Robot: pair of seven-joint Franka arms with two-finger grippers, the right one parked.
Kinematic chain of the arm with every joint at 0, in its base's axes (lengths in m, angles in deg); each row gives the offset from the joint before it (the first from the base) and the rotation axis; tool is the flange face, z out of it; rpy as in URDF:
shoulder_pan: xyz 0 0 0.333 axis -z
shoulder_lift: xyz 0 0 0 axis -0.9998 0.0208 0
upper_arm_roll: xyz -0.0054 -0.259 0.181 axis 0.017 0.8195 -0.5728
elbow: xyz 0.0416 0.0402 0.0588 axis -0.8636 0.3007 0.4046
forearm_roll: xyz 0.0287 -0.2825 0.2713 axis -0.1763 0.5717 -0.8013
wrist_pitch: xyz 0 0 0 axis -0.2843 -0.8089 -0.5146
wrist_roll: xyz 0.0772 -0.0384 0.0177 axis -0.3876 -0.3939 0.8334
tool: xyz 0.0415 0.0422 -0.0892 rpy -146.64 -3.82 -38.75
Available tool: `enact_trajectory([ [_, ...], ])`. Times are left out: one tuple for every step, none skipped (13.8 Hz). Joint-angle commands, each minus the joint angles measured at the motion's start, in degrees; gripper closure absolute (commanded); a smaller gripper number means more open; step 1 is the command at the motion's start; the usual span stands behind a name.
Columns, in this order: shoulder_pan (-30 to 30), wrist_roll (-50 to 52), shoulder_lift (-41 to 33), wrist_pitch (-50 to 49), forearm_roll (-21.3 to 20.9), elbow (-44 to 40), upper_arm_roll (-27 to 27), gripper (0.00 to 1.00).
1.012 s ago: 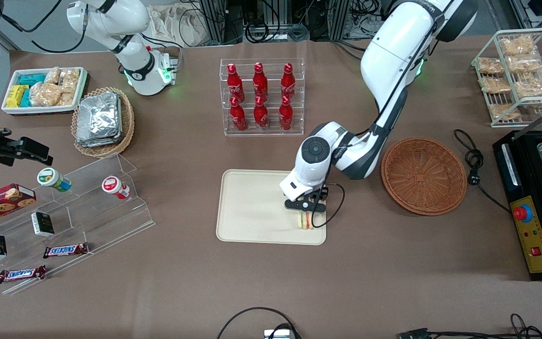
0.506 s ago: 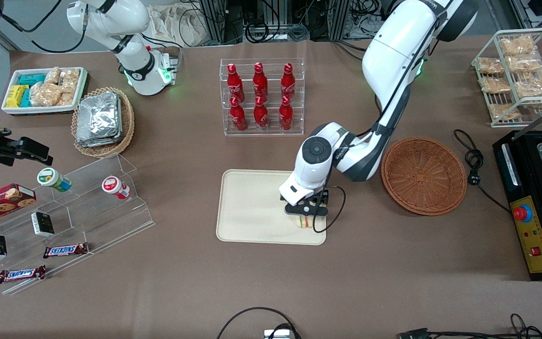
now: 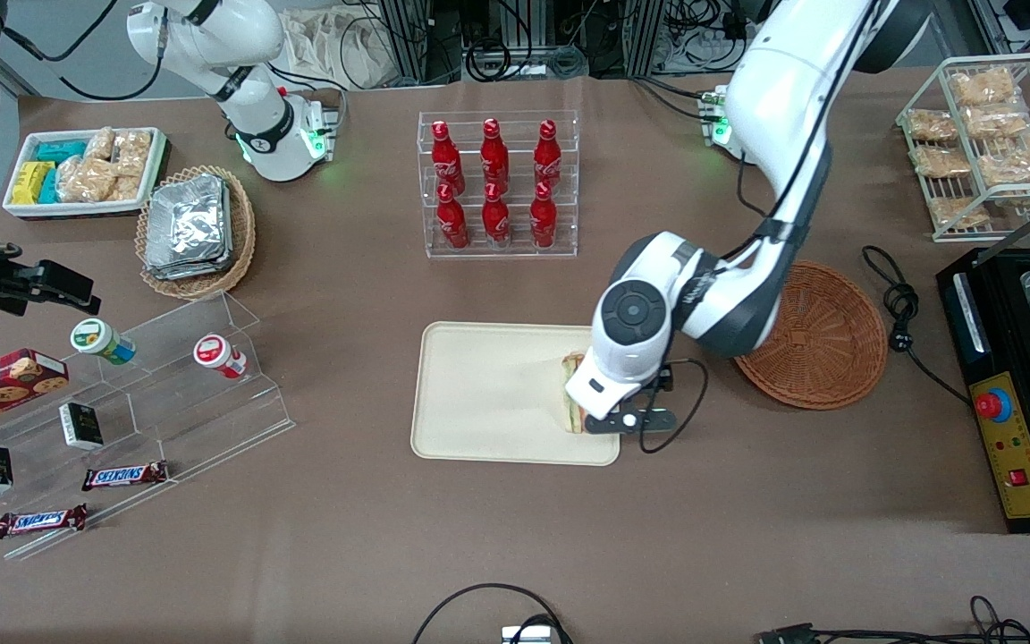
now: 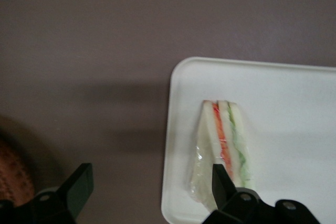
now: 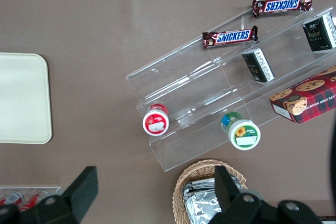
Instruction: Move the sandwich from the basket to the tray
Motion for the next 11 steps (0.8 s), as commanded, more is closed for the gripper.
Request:
enact_trajectory([
  [-2.4, -0.6, -4.0, -5.7, -0.4, 0.7, 0.1, 0.0],
  [-4.3, -0.7, -5.2, -7.6, -0.5, 0.7, 0.2, 0.0],
  [-5.5, -0.7, -6.0, -8.6, -0.5, 0.7, 0.2, 0.0],
  [-6.0, -0.8, -7.2, -9.2, -0.7, 0.8, 0.1, 0.0],
  [-7.6, -0.8, -8.1, -10.0, -0.7, 0.8, 0.1, 0.0],
  [-9.2, -0.9, -9.0, -11.0, -0.6, 0.8, 0.2, 0.0],
  [-10.2, -2.0, -9.9, -11.8, -0.6, 0.8, 0.2, 0.0],
  [-11.5, -2.8, -10.7, -13.1, -0.6, 1.0, 0.2, 0.0],
  [-13.0, -3.8, -11.2, -14.6, -0.3, 1.1, 0.2, 0.0],
  [-13.7, -4.9, -11.8, -14.9, 0.0, 1.1, 0.2, 0.0],
  [-13.8, -5.4, -12.5, -15.3, 0.1, 1.1, 0.1, 0.0],
])
